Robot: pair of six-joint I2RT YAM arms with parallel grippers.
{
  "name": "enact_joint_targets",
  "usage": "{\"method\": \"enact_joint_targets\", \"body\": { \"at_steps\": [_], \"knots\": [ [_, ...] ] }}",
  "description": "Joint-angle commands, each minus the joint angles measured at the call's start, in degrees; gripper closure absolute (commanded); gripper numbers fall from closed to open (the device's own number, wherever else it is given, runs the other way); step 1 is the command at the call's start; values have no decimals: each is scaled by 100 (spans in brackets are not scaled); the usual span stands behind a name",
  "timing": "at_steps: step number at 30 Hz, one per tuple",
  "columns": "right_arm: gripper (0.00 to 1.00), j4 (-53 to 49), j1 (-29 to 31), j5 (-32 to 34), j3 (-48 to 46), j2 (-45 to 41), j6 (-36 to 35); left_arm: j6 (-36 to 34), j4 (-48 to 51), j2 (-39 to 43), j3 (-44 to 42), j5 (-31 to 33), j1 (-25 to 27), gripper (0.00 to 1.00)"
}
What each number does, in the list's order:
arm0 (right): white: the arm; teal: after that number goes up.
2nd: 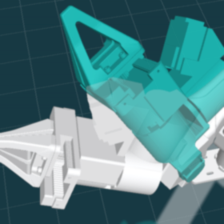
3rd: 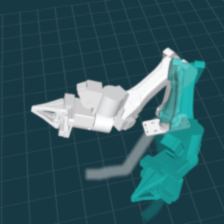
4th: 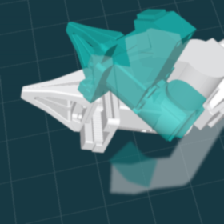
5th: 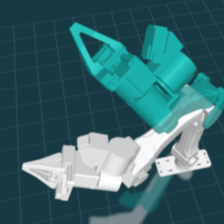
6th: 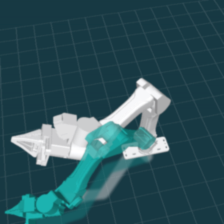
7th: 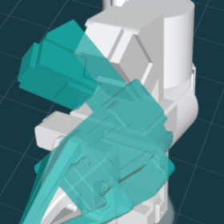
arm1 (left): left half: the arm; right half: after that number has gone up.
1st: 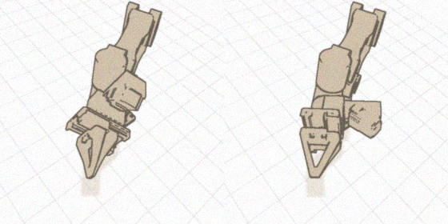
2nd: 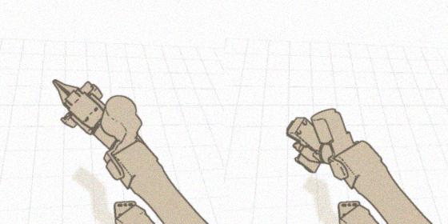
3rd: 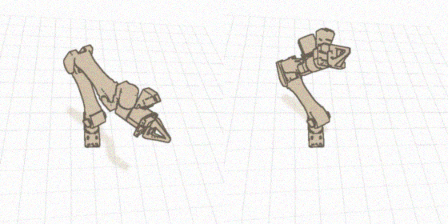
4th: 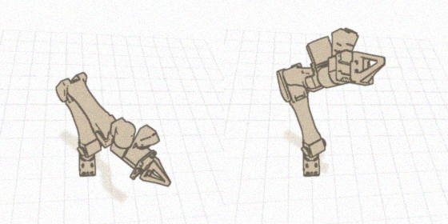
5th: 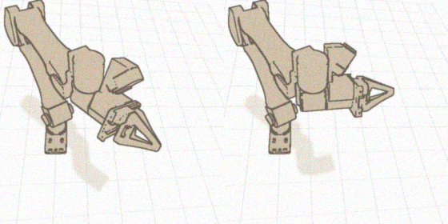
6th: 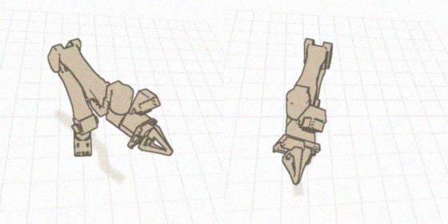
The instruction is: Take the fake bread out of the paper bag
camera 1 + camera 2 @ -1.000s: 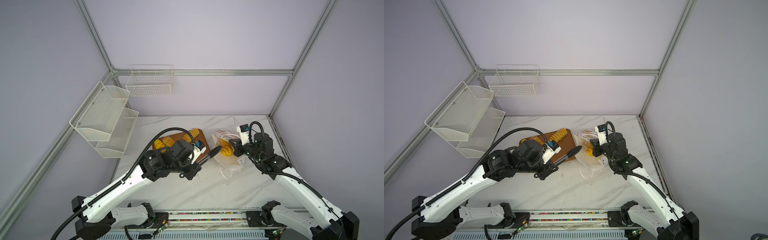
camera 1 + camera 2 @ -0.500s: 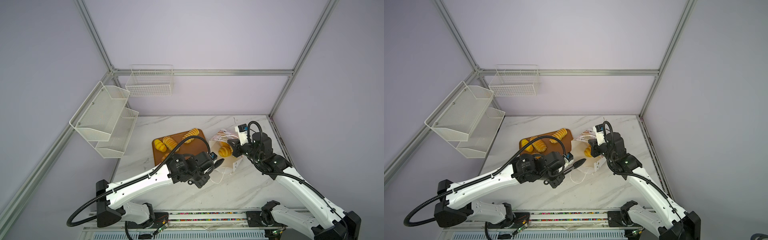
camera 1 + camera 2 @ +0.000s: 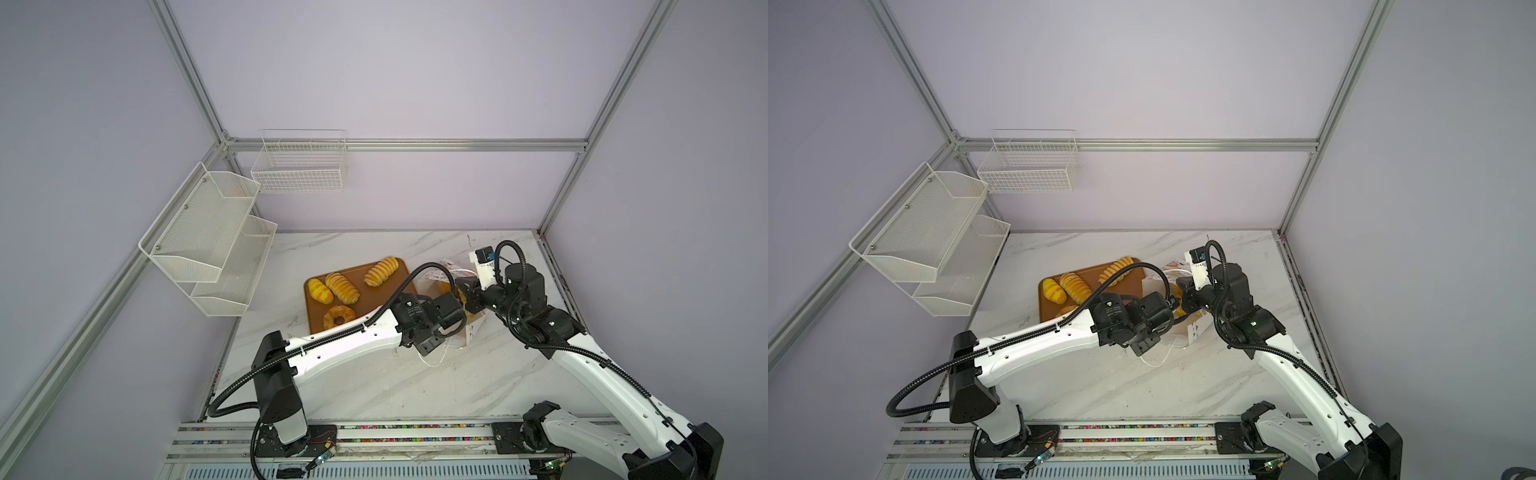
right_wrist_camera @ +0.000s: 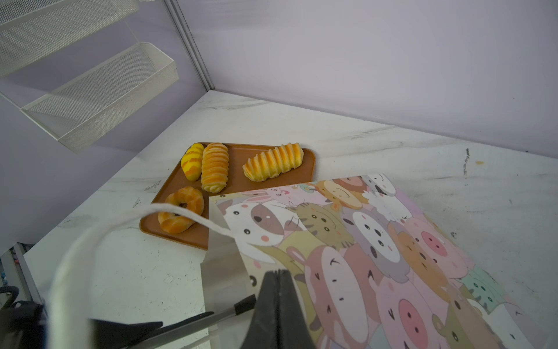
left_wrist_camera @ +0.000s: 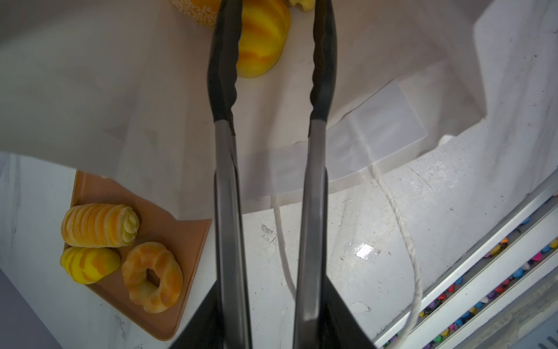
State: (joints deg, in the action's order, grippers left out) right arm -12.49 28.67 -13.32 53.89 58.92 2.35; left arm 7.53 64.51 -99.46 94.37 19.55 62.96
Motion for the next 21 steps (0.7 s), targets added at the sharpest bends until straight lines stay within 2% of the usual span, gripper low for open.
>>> {"method": "enact_joint_targets", "body": {
  "at_steps": [1, 15, 21],
  "knots": [
    [100, -13, 31, -118, 143, -54, -145, -404, -69, -75, 661, -16, -272, 54],
    [100, 87, 26, -275, 100, 31, -410, -882, -118, -773, 1249, -422, -695, 50],
    [100, 63, 29, -212, 193, 62, -411, -982, -250, -929, 1221, -530, -800, 50]
  ]
}}
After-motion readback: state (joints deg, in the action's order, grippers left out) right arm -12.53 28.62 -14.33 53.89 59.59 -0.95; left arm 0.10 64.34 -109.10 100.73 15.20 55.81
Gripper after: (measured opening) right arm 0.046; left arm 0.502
